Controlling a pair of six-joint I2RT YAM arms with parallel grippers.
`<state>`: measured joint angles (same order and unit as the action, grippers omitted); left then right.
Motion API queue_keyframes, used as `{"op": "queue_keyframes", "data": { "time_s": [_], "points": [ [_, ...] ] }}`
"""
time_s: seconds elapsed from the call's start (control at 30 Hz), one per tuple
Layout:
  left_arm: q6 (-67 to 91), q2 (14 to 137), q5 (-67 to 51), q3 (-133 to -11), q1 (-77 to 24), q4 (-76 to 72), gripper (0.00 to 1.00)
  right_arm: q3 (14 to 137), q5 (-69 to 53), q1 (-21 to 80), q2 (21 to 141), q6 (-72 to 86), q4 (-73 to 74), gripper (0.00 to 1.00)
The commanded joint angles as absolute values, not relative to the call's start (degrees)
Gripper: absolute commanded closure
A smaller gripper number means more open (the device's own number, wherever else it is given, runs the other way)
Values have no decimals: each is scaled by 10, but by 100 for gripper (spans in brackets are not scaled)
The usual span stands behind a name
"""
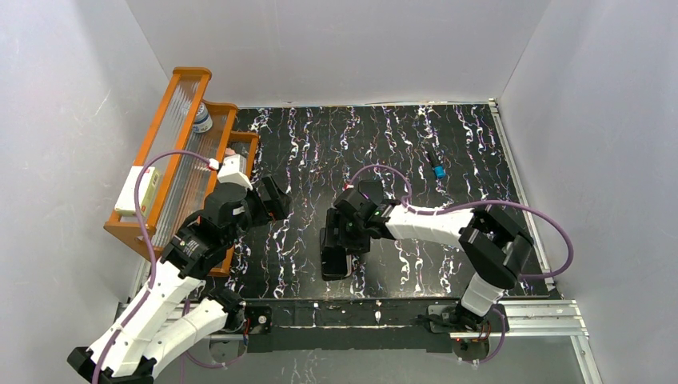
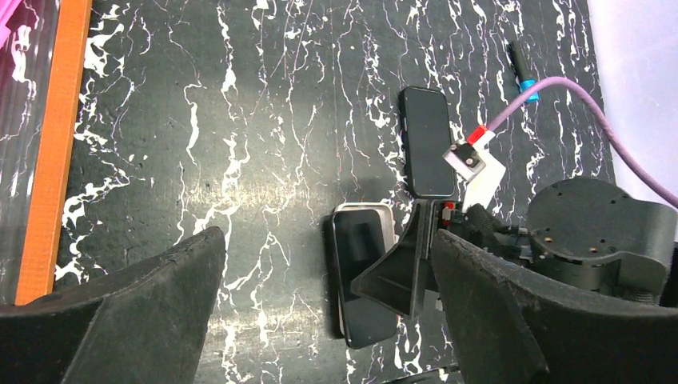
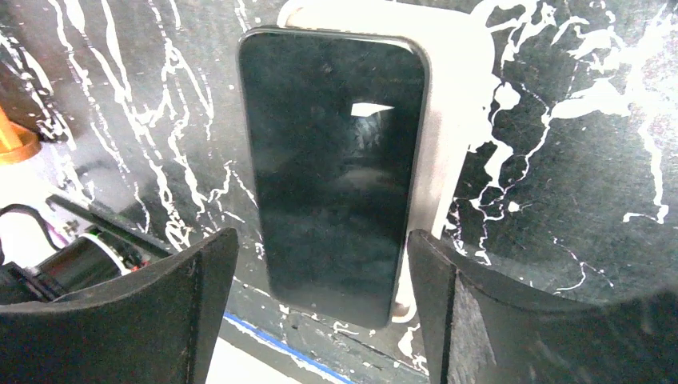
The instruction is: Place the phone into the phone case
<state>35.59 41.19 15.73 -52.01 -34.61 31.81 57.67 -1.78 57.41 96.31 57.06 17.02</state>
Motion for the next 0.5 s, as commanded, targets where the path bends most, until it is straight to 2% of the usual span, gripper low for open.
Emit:
{"op": "queue_keyframes", "data": {
  "time_s": [0.0, 0.17, 0.47],
  "points": [
    [354, 414, 167, -512, -344, 321, 2, 599, -8, 577, 921, 575, 172, 13],
    [352, 417, 162, -511, -344, 320, 2, 592, -5, 577, 908, 576, 172, 10],
    [380, 450, 92, -490, -344, 313, 13, 556, -7, 571, 862, 544, 147, 20]
  ]
}}
